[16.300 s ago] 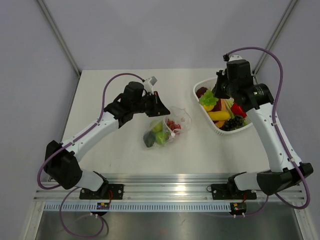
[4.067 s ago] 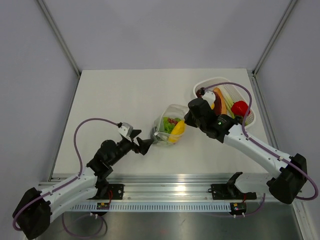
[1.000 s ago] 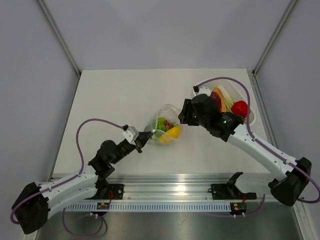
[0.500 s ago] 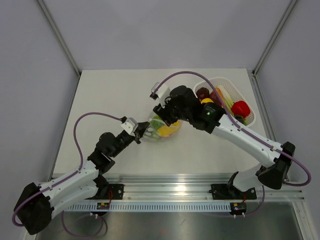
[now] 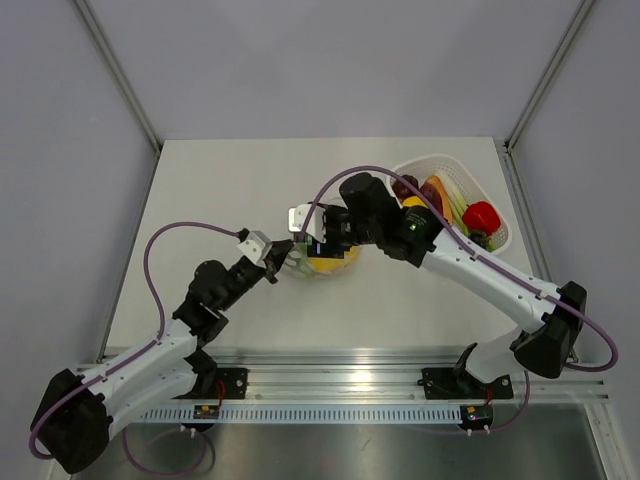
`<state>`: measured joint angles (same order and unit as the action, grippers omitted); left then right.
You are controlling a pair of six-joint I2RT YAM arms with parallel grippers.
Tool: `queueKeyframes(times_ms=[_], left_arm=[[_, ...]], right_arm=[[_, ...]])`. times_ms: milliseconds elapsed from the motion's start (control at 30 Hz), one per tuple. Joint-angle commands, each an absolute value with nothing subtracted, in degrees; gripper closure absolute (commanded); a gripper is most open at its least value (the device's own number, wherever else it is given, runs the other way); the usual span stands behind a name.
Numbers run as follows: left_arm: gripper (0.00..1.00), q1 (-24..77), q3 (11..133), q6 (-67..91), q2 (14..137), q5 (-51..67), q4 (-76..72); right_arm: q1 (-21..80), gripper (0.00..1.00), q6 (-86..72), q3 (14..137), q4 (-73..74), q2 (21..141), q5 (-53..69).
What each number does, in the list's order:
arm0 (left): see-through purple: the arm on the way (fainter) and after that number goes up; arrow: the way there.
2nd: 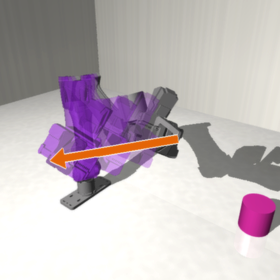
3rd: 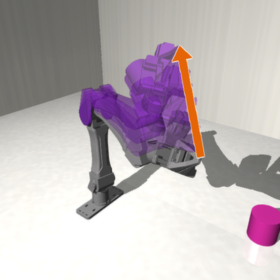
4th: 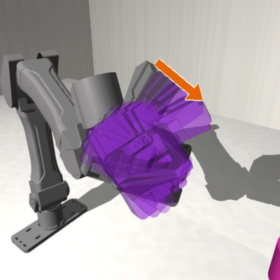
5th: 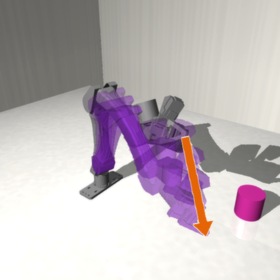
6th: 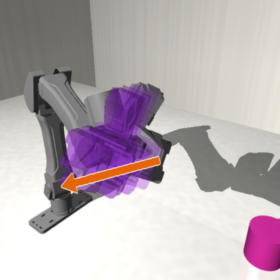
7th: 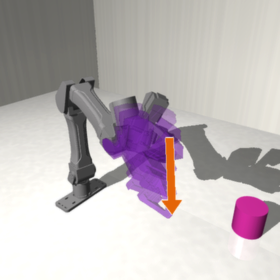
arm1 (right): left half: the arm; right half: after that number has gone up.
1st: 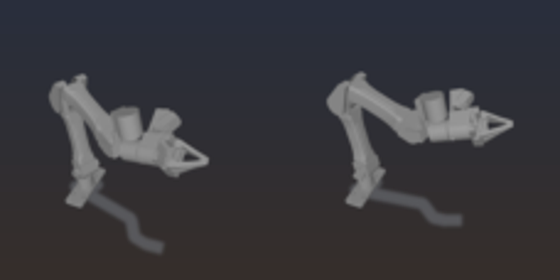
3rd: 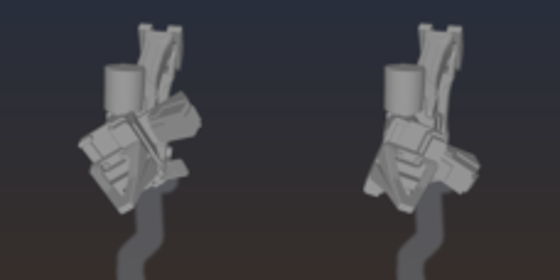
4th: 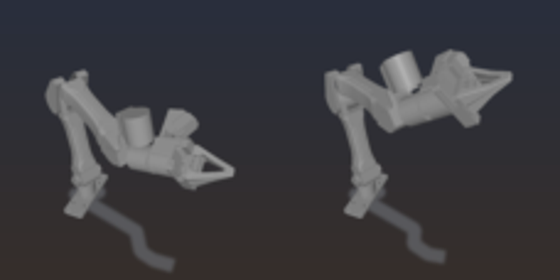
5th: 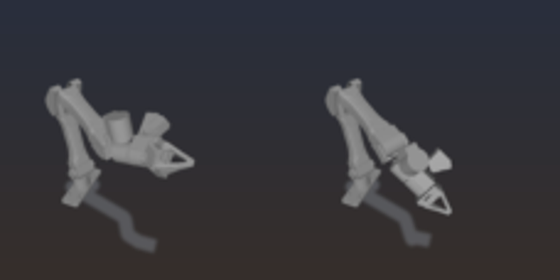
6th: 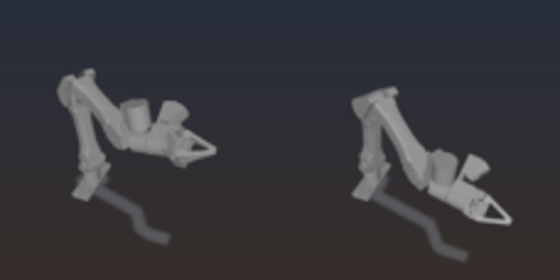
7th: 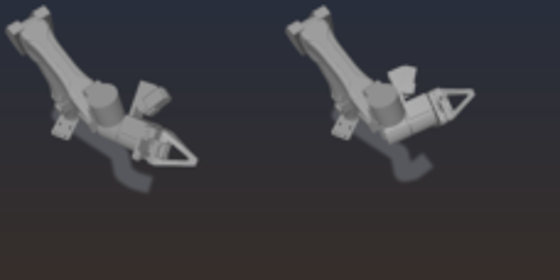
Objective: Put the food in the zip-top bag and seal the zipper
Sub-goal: Zip the zipper food storage bag at the center of the board.
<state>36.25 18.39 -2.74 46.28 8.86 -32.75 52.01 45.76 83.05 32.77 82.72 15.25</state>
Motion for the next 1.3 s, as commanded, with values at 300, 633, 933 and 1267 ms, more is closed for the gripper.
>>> queueKeyframes(times_ms=[300, 633, 933, 1267], left_arm=[[1.0, 35.8, 21.5, -3.6, 44.0, 10.9, -36.6], [1.0, 35.9, 21.3, -3.8, 43.1, 11.0, -36.5], [1.0, 35.8, 21.6, -3.8, 43.5, 10.8, -36.3], [0.33, 35.8, 23.3, -6.9, 42.8, 22.2, -32.3]], right_arm=[[49.8, 0.47, 50.4, 92.1, 36.6, 90.3, 28.4], [48.8, 0.63, 49.0, 94.1, 35.8, 93.2, 30.0], [48.4, 1.0, 47.5, 93.5, 35.2, 94.0, 30.4], [47.5, 1.0, 44.9, 90.4, 30.6, 90.4, 31.7]])
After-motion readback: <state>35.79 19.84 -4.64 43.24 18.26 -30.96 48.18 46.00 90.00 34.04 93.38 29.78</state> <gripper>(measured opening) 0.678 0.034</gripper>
